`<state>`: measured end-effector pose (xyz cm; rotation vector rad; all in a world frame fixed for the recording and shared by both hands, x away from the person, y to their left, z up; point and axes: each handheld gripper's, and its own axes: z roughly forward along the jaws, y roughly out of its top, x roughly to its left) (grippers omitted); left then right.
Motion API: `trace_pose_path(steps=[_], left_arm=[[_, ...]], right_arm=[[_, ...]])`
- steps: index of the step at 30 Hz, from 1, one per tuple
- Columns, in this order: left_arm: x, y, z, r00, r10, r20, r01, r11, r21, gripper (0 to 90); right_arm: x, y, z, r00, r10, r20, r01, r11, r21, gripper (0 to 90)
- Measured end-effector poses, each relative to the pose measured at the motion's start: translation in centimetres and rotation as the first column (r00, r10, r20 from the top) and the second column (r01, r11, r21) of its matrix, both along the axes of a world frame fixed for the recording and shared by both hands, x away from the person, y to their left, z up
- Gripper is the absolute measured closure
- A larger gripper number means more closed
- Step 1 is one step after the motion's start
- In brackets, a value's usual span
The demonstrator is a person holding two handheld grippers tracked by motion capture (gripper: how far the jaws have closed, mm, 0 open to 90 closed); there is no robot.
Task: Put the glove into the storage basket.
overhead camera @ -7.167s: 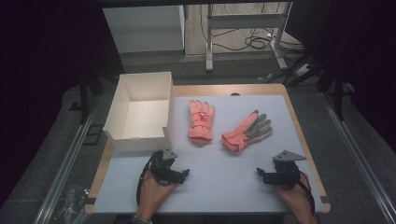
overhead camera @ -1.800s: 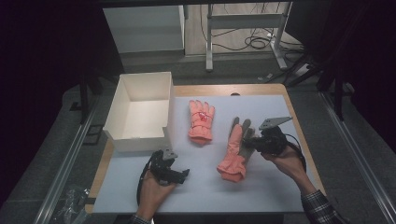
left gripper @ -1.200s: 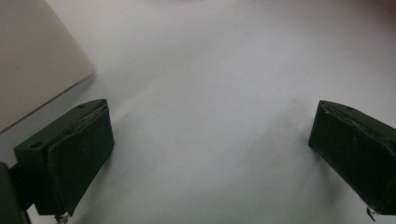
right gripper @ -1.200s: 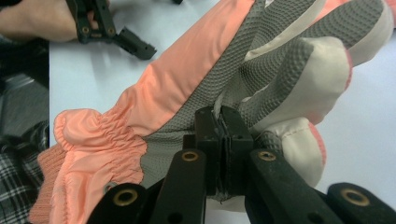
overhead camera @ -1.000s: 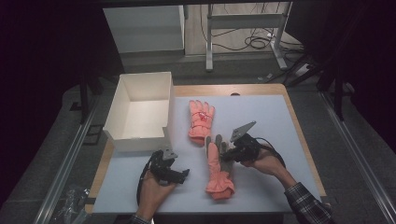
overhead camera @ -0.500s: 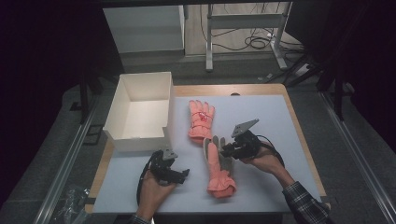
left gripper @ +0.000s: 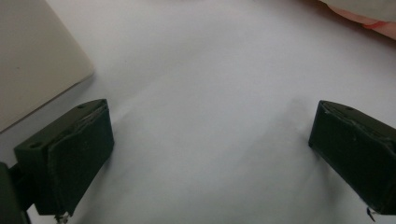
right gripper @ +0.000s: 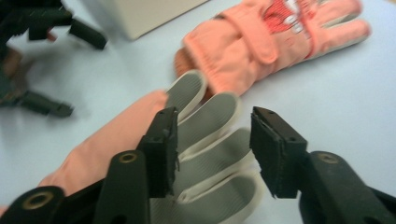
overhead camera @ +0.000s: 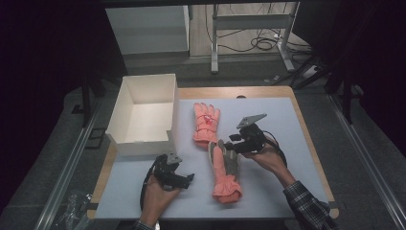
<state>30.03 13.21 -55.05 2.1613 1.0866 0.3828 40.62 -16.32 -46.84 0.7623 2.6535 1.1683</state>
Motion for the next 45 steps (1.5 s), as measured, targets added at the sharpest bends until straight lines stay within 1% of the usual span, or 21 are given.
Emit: trace_pose_path(steps=[2,4,6,7,8,11,15,17,23,24,25,27,28,31,33,34,37,38,40,43,45], left_arm=[[0.0,0.0,0.0,1.0000,0.000,0.000,0.000,1.0000,0.000,0.1],[0.0,0.0,0.0,1.0000,0.000,0.000,0.000,1.0000,0.000,0.1],[0.0,0.0,0.0,1.0000,0.000,0.000,0.000,1.0000,0.000,0.1],[0.0,0.0,0.0,1.0000,0.000,0.000,0.000,1.0000,0.000,0.1],[0.0,0.0,0.0,1.0000,0.000,0.000,0.000,1.0000,0.000,0.1],[0.0,0.0,0.0,1.0000,-0.001,0.000,0.001,1.0000,0.002,0.1],[0.0,0.0,0.0,1.0000,-0.001,0.001,0.001,1.0000,-0.001,0.1],[0.0,0.0,0.0,1.0000,-0.001,0.001,0.001,1.0000,0.000,0.1],[0.0,0.0,0.0,1.0000,0.002,-0.002,-0.002,1.0000,-0.002,0.1],[0.0,0.0,0.0,1.0000,0.001,-0.001,-0.001,1.0000,-0.003,0.1],[0.0,0.0,0.0,1.0000,0.001,-0.001,-0.001,1.0000,-0.003,0.1],[0.0,0.0,0.0,1.0000,0.002,-0.001,-0.002,1.0000,-0.003,0.1],[0.0,0.0,0.0,1.0000,0.002,-0.001,-0.002,1.0000,-0.003,0.1],[0.0,0.0,0.0,1.0000,0.002,-0.002,-0.002,1.0000,-0.003,0.1],[0.0,0.0,0.0,1.0000,0.002,-0.002,-0.002,1.0000,-0.003,0.1],[0.0,0.0,0.0,1.0000,0.002,-0.002,-0.002,1.0000,-0.002,0.1],[0.0,0.0,0.0,1.0000,0.002,-0.001,-0.002,1.0000,-0.002,0.1],[0.0,0.0,0.0,1.0000,0.002,-0.002,-0.002,1.0000,-0.004,0.1],[0.0,0.0,0.0,1.0000,0.002,-0.001,-0.002,1.0000,-0.004,0.1],[0.0,0.0,0.0,1.0000,0.002,-0.001,-0.002,1.0000,-0.004,0.1],[0.0,0.0,0.0,1.0000,0.002,-0.001,-0.002,1.0000,-0.004,0.1]], right_arm=[[0.5,0.2,0.1,0.9998,-0.018,0.002,0.018,0.9998,0.006,46.1],[0.7,0.4,0.1,0.9997,-0.023,0.002,0.023,0.9997,0.009,45.7],[1.5,0.8,0.0,0.9983,-0.057,-0.010,0.057,0.9981,0.024,43.2],[1.5,0.8,0.0,0.9983,-0.057,-0.010,0.057,0.9981,0.024,43.2],[2.0,1.2,0.0,0.9969,-0.078,-0.009,0.078,0.9966,0.029,40.1],[2.8,2.0,-0.1,0.9943,-0.106,-0.014,0.106,0.9939,0.029,36.8],[3.7,2.7,-0.1,0.9913,-0.131,-0.012,0.131,0.9909,0.029,34.6],[4.4,3.4,0.0,0.9880,-0.155,0.001,0.154,0.9874,0.034,34.4],[5.7,4.5,-0.3,0.9841,-0.178,-0.010,0.178,0.9837,0.026,34.5],[6.2,5.0,-0.5,0.9825,-0.186,-0.017,0.186,0.9823,0.025,35.9],[6.2,5.0,-0.5,0.9825,-0.186,-0.017,0.186,0.9823,0.025,35.9],[6.8,5.8,-0.8,0.9808,-0.193,-0.029,0.193,0.9809,0.019,39.7],[6.8,5.8,-0.8,0.9808,-0.193,-0.029,0.193,0.9809,0.019,39.7],[7.6,7.0,-1.2,0.9786,-0.204,-0.031,0.204,0.9790,0.001,40.2],[7.8,7.3,-1.3,0.9774,-0.208,-0.036,0.209,0.9780,0.005,40.1],[8.2,7.8,-1.4,0.9731,-0.226,-0.044,0.227,0.9736,0.020,39.9],[8.7,8.1,-1.6,0.9698,-0.240,-0.045,0.241,0.9700,0.032,39.5],[9.2,8.5,-1.7,0.9650,-0.257,-0.053,0.259,0.9656,0.028,39.1],[9.4,8.7,-1.8,0.9644,-0.259,-0.052,0.261,0.9651,0.023,38.7],[9.8,9.4,-2.3,0.9644,-0.264,-0.021,0.263,0.9646,-0.012,37.7],[10.0,9.7,-2.8,0.9630,-0.269,-0.022,0.268,0.9630,-0.030,37.2]])
